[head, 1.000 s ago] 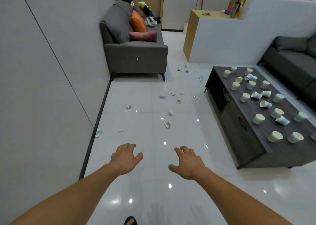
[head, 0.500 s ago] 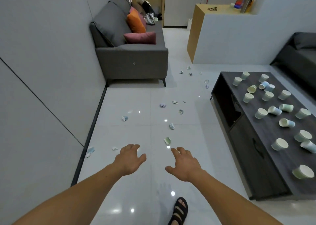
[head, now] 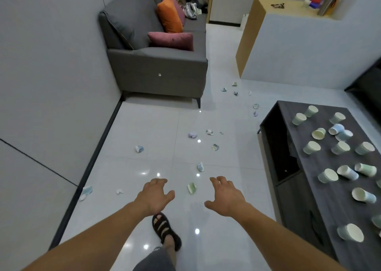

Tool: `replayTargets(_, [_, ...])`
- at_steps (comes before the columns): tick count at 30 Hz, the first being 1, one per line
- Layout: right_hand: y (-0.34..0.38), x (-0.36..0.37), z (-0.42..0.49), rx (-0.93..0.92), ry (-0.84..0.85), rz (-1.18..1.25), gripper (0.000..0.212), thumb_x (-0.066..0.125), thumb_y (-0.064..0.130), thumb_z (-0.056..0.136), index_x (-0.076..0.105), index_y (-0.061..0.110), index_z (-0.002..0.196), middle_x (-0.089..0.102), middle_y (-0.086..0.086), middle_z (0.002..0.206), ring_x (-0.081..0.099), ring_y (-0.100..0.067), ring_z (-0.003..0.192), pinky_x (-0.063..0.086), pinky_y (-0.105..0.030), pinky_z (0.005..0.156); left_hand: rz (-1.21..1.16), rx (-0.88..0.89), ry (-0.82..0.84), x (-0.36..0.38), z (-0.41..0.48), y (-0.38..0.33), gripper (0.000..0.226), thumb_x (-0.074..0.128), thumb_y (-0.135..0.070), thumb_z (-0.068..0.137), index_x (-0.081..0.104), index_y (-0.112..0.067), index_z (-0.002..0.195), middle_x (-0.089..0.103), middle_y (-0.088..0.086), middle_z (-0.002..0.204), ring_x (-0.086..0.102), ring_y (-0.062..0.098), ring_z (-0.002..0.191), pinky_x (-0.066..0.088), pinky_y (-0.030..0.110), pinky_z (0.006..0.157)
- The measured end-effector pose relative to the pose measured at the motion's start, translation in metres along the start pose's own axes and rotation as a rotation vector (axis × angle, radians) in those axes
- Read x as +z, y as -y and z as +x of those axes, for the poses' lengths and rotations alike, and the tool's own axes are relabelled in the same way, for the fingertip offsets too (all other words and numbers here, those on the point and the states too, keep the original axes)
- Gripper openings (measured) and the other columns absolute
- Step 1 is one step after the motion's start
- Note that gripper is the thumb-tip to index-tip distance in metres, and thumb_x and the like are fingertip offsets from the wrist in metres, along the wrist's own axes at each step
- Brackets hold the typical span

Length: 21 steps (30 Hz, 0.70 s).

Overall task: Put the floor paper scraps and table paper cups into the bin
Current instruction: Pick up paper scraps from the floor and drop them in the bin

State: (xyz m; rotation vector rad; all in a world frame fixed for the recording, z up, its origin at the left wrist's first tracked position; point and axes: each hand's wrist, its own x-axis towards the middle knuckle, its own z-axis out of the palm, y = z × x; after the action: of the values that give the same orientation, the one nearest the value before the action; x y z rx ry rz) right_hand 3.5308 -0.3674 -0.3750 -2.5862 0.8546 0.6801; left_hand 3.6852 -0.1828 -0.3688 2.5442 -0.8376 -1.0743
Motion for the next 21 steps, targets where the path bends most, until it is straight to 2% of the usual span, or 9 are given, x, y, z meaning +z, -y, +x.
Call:
replayTargets(4, [-0.008,-0.027,0.059,0.019,0.058,-0.017,0.085,0.056,0.054,0.087,0.013,0.023,0.154,0.017,-0.002,0.158,0.029,-0.027,0.139,0.041,-0.042,0.104,0.001,-0.003,0.051,-0.025,0.076,-0.016,0.068,0.041,-0.052,0.094,0.023,-0.018,0.150,0.022,0.005,0.156,0.023,0.025,0.142,0.026,0.040,0.114])
replayTargets(11, [-0.031,-0.087,0.162,0.013,0.067,-0.042,0.083,0.056,0.055,0.088,0.015,0.023,0.153,0.022,-0.002,0.156,0.038,-0.027,0.133,0.045,-0.041,0.099,-0.099,-0.011,0.065,-0.072,0.176,-0.054,0.068,0.043,-0.052,0.094,0.026,-0.017,0.149,0.025,0.005,0.155,0.028,0.024,0.139,0.029,0.038,0.113])
replayTargets(16, [-0.049,-0.095,0.241,-0.056,0.169,-0.032,0.083,0.056,0.056,0.086,0.017,0.025,0.152,0.026,-0.002,0.153,0.039,-0.026,0.130,0.044,-0.040,0.098,-0.127,-0.152,0.078,-0.079,0.232,-0.057,0.066,0.043,-0.050,0.095,0.026,-0.017,0.149,0.025,0.007,0.155,0.027,0.026,0.140,0.027,0.038,0.113])
replayTargets(21, [-0.087,-0.078,0.346,-0.183,0.325,-0.164,0.086,0.054,0.056,0.087,0.014,0.022,0.155,0.026,-0.005,0.152,0.041,-0.028,0.128,0.044,-0.039,0.096,-0.250,-0.379,0.046,-0.056,0.295,-0.062,0.065,0.045,-0.049,0.095,0.028,-0.016,0.149,0.027,0.009,0.154,0.031,0.026,0.138,0.028,0.037,0.113])
